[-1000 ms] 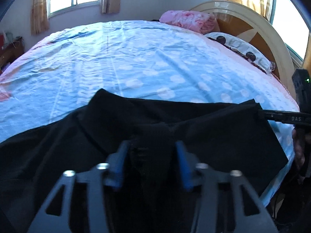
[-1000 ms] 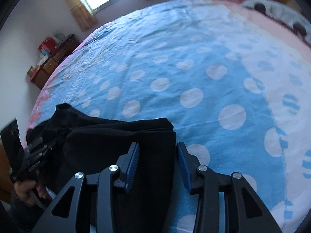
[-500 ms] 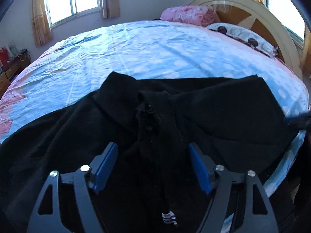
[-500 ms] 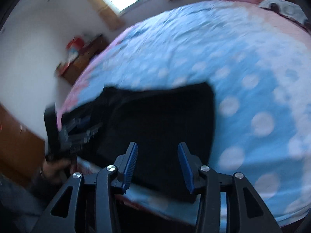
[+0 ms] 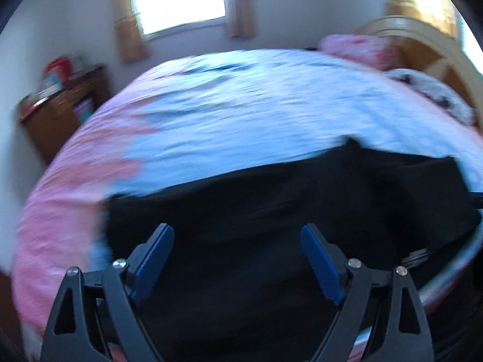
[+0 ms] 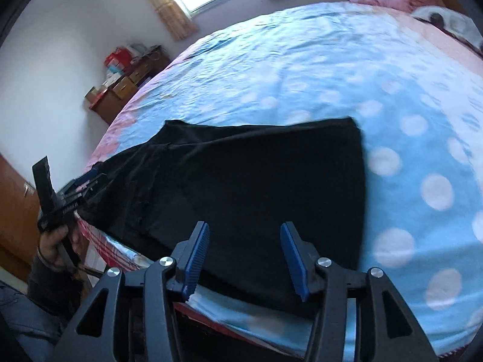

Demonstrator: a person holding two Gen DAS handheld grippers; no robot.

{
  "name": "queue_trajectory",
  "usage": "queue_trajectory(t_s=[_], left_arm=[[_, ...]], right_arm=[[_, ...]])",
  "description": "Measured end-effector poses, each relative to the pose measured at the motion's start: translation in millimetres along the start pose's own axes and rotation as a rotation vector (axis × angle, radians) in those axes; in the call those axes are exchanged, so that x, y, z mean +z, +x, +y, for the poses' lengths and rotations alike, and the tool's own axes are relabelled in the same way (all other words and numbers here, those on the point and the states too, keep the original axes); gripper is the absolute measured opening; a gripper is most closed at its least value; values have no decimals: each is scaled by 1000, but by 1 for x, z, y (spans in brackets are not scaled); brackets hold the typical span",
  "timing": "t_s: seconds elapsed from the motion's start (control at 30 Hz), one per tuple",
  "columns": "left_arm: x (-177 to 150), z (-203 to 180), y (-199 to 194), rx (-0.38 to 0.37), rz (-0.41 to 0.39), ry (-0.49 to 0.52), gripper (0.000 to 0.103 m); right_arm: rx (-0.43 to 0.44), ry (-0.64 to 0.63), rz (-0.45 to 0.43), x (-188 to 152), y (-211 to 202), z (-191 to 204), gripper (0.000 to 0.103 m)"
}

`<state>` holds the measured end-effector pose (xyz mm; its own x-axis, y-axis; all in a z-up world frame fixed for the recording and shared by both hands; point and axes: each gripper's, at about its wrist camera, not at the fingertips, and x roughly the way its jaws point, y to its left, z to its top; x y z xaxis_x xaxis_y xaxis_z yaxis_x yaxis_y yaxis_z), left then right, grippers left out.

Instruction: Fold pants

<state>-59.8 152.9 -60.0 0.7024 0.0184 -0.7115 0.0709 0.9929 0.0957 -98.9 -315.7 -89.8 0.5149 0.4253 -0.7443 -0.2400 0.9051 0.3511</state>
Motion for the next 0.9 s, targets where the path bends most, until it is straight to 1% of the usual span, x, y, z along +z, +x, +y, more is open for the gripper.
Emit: queue_trajectory(t_s=[0.03,0.1,0.17,0.2,0.23,0.3,0.37,0.4,0.47,0.5,0.53,0.6,0.63,0.7,0.77,0.8,0.83,0.87,0.9], left_arm=[[-3,23,2,45,18,-24,89],[-9,59,6,80,42,-72,89],[-15,88,17,83,88,-116,89],[-18,97,23,69,114,-139,89],[-22,105,29,38,126,-152,89],[-26,111,41,-12,142,-184,89],[-28,110,47,-86,152,-204,90],[-28,112,51,-94,150,-214,90],[-27,116,54,-146,153,-251,85],[-28,119,56,-173,158,-272,85],[-29,121,57,-186,163,-290,85],[-27,116,56,-186,160,-278,85],[-27,114,56,-180,161,-268,86],[-26,116,61,-192,162,-290,90],[-25,118,65,-209,163,-300,91],[-24,116,64,-203,159,-292,90],[-24,114,63,-201,154,-286,84],[-23,113,61,-217,149,-284,67],[-23,109,58,-259,150,-291,59]], right_arm=[[2,-24,1,2,4,8,52],[37,-64,4,6,14,27,52],[86,-85,20,9,25,43,52],[106,-100,32,10,34,54,52],[117,-127,50,12,44,68,52],[119,-179,62,14,57,89,52],[112,-252,71,14,69,114,52],[117,-286,74,13,73,126,52],[143,-319,88,9,79,139,52],[148,-328,95,7,82,143,52],[151,-331,96,5,82,145,52],[163,-317,103,2,86,146,52],[168,-303,110,2,88,144,52],[171,-264,119,2,92,139,52],[175,-235,121,4,97,137,52],[178,-222,123,5,98,136,52],[180,-212,122,5,99,136,52],[182,-209,118,4,97,135,52],[184,-208,113,4,95,135,52]])
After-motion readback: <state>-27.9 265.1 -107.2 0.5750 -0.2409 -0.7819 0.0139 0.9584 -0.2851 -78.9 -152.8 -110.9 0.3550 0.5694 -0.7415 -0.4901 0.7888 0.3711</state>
